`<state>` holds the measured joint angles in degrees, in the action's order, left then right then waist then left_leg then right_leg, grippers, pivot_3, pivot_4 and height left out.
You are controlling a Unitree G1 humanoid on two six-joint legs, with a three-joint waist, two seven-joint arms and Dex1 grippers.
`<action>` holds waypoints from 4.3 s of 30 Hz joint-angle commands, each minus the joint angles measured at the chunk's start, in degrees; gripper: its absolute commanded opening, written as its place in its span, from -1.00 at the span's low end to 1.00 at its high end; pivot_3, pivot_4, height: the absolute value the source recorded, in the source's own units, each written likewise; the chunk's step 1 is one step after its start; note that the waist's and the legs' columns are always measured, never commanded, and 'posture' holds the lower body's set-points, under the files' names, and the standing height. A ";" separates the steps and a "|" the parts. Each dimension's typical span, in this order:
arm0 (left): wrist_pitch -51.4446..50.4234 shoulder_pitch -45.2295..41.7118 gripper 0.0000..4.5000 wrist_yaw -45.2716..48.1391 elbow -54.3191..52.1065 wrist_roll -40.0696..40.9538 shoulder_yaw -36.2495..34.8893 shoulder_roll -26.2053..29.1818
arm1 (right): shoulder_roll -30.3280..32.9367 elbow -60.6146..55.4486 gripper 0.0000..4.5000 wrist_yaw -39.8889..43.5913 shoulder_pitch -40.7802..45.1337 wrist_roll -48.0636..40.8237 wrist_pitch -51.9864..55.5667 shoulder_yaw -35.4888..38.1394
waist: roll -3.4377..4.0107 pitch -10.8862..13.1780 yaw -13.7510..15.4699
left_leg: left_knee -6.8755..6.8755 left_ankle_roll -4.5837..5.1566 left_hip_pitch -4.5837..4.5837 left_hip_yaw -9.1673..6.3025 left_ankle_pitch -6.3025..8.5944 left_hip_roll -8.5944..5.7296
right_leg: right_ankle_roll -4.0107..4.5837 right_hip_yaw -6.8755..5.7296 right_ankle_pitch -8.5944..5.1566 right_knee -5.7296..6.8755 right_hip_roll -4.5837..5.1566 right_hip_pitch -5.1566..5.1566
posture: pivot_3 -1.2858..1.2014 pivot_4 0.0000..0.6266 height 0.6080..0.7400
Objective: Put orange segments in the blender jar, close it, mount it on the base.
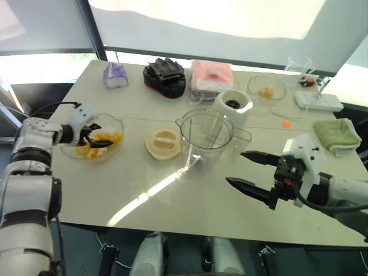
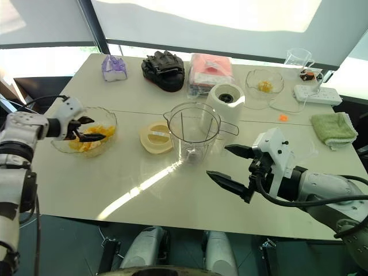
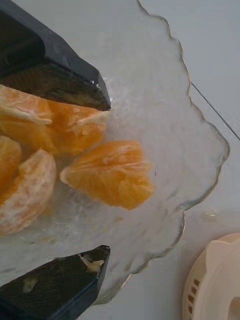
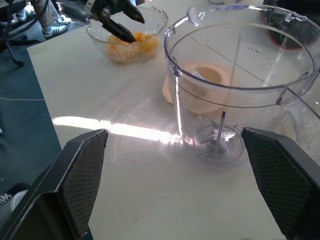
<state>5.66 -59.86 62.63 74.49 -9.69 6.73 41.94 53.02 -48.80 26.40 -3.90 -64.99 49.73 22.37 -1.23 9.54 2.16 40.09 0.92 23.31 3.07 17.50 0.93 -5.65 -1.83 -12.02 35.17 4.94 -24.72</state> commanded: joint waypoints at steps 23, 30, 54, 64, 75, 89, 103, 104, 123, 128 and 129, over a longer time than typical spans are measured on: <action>-4.38 -1.44 0.73 -13.70 3.57 -8.40 2.31 -6.14 | 9.74 -8.25 1.00 -13.36 -3.96 -16.88 -3.45 6.45 | -0.05 0.01 0.05 | 0.00 0.01 0.02 -0.01 0.00 0.01 | -0.01 -0.01 0.01 0.00 0.10 -0.01 | 0.03 -0.52 1.00; -4.41 -0.65 -0.33 -14.13 3.34 -7.19 0.62 -6.40 | 12.45 -8.33 1.00 -14.43 -3.26 -19.47 -4.10 7.05 | -0.07 0.00 0.07 | 0.00 0.00 0.01 -0.04 0.00 0.02 | -0.01 -0.01 0.01 0.01 0.11 0.00 | 0.03 -0.52 1.00; -5.38 -6.40 0.05 13.57 -1.62 1.04 -5.38 7.92 | 8.43 -4.20 1.00 -7.83 -2.10 -7.49 -5.50 -1.71 | -0.14 0.03 0.04 | 0.00 0.01 0.04 0.02 0.00 0.02 | 0.19 -0.02 -0.11 0.00 0.08 -0.05 | 0.03 -0.52 1.00; -0.30 -1.87 0.97 -6.49 1.82 -4.15 -1.93 -0.28 | 8.02 -4.73 1.00 -8.61 -1.09 -7.34 -4.83 -2.23 | -0.19 0.04 0.08 | 0.01 0.01 0.05 -0.01 0.00 0.02 | -0.04 -0.02 0.02 0.01 0.08 -0.03 | 0.03 -0.52 1.00; -4.13 -1.24 0.97 -15.63 3.68 -7.69 -0.15 -5.19 | 8.26 -6.36 1.00 -11.64 -2.89 -8.92 -5.07 -0.17 | -0.20 0.03 -0.01 | 0.01 0.01 0.03 -0.01 0.00 0.02 | -0.04 -0.03 0.03 0.03 0.07 -0.03 | 0.03 -0.52 1.00; -6.86 1.89 -0.98 -21.98 3.91 -6.10 -3.90 -8.95 | 10.55 -7.67 1.00 -14.07 -5.77 -13.91 -4.53 5.26 | -0.17 -0.05 0.02 | 0.01 0.00 -0.09 -0.03 0.00 0.01 | -0.03 -0.02 0.02 0.03 0.13 0.09 | 0.03 -0.52 1.00; -4.85 -2.22 -0.98 -0.27 1.35 -1.80 -6.93 1.72 | 8.52 -5.05 1.00 -11.79 -2.18 -8.67 -5.51 -1.31 | -0.22 -0.02 -0.10 | 0.01 0.01 -0.01 -0.01 0.00 0.04 | 0.17 -0.04 -0.09 0.00 0.10 -0.01 | 0.03 -0.52 1.00; -4.67 -2.55 -0.98 2.21 0.99 -1.47 -6.94 2.67 | 8.29 -4.87 1.00 -11.50 -1.94 -8.26 -5.53 -1.71 | -0.22 -0.02 -0.07 | 0.01 0.01 -0.01 0.00 0.00 0.04 | 0.18 -0.04 -0.09 0.00 0.10 -0.01 | 0.03 -0.52 1.00; -12.44 -23.81 -0.98 29.86 -11.74 11.61 -7.32 -0.39 | 6.40 0.60 1.00 -0.44 -9.31 1.53 -4.58 5.95 | -0.29 -0.01 0.15 | 0.11 0.03 0.07 -0.05 0.02 -0.08 | 0.18 0.00 -0.10 -0.08 0.08 0.10 | 0.03 -0.52 1.00; -7.48 -30.00 -0.98 29.71 -9.12 12.91 -4.90 -13.56 | 4.08 2.34 1.00 0.93 -11.64 5.24 -5.43 8.28 | -0.29 -0.01 0.13 | 0.13 0.05 0.07 -0.05 0.02 -0.19 | 0.06 -0.01 -0.08 -0.08 0.04 0.11 | 0.03 -0.52 1.00; -6.83 -30.17 -0.98 29.87 -8.93 13.44 -3.88 -16.05 | 3.21 2.43 1.00 0.56 -11.95 6.24 -5.76 8.47 | -0.24 -0.01 0.00 | 0.12 0.06 0.06 -0.06 0.02 -0.19 | 0.04 -0.01 -0.08 -0.08 0.03 0.11 | 0.03 -0.52 1.00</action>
<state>-2.50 -88.79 92.24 65.18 2.16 1.79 26.51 57.01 -46.01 26.94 -15.59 -60.14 45.26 28.86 -1.47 9.53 2.16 40.19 1.00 23.36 3.01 17.54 0.73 -5.61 -1.83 -12.10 35.10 4.95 -24.62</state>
